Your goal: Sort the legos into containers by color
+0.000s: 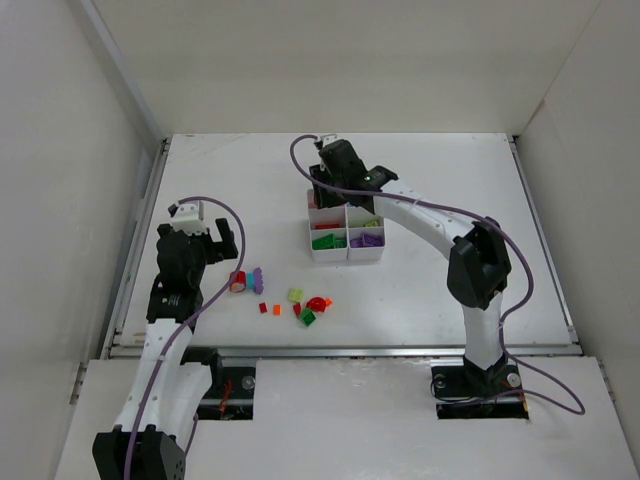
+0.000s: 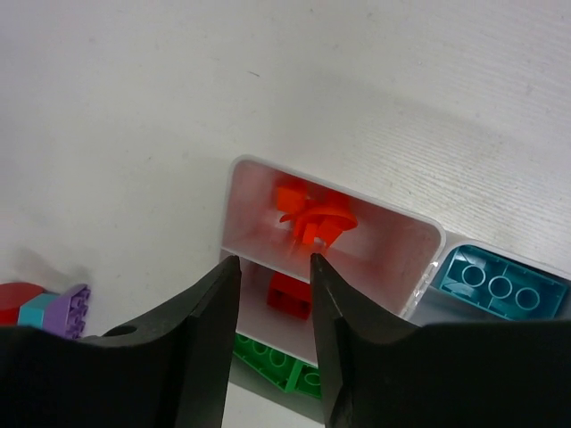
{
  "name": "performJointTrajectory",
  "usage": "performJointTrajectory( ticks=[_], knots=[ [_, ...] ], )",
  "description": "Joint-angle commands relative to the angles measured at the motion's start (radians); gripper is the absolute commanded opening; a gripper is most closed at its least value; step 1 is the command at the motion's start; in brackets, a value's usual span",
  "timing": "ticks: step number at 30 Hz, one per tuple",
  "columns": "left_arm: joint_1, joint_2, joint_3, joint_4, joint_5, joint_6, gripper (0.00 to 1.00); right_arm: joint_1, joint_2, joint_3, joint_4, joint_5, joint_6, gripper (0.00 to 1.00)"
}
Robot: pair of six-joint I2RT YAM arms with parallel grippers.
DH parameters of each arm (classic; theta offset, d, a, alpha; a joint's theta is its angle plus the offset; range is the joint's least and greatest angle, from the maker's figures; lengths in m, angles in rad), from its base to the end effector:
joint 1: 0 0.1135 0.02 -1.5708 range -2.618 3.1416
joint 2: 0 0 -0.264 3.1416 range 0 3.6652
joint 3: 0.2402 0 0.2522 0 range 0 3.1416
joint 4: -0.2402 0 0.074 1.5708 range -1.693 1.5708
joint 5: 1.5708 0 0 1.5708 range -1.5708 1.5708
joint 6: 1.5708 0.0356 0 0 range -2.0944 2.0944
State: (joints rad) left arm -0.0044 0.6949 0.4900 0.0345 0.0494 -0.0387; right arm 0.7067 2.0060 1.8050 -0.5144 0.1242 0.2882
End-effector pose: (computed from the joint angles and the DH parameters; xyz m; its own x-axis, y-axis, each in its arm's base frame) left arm 0.1772 -0.0025 0.2729 -0.1715 -0.0379 -0.9845 0.0465 0.9978 -0.0465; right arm 0.3571 0.2991 0.2911 -0.6412 -0.1766 -0.7468 -0.4078 0.9028 0.1366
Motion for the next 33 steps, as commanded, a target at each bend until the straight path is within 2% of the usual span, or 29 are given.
performJointTrajectory(
  ticks=[1, 2, 5, 9, 12, 17, 23, 33],
  knots=[
    [0.004, 0.006, -0.004, 0.050, 0.020, -0.012, 1.00, -0.006, -0.003, -0.003, 0.074, 0.022, -0.004, 0.42],
    [0.004, 0.006, -0.004, 0.050, 0.020, -0.012, 1.00, -0.006, 0.007, 0.007, 0.074, 0.022, -0.004, 0.48],
    [0.004, 0.006, 0.005, 0.041, 0.020, -0.012, 1.00, -0.006, -0.006, 0.007, 0.057, -0.029, -0.075, 0.55],
    [0.004, 0.006, 0.005, 0.041, 0.020, -0.012, 1.00, 0.043, -0.127, -0.149, 0.114, -0.106, -0.277, 0.57],
    [0.004, 0.006, 0.005, 0.041, 0.020, -0.012, 1.00, 0.102, -0.197, -0.258, 0.054, -0.143, -0.368, 0.57],
    [0.004, 0.006, -0.004, 0.041, 0.029, -0.012, 1.00, 0.190, -0.283, -0.459, -0.016, -0.155, -0.359, 0.49],
    [0.004, -0.003, -0.004, 0.041, 0.058, -0.021, 1.00, 0.234, -0.358, -0.688, -0.015, -0.146, -0.276, 0.48],
    [0.004, -0.055, -0.004, 0.041, 0.067, -0.021, 1.00, 0.307, -0.250, -0.705, 0.083, -0.166, -0.202, 0.49]
  ],
)
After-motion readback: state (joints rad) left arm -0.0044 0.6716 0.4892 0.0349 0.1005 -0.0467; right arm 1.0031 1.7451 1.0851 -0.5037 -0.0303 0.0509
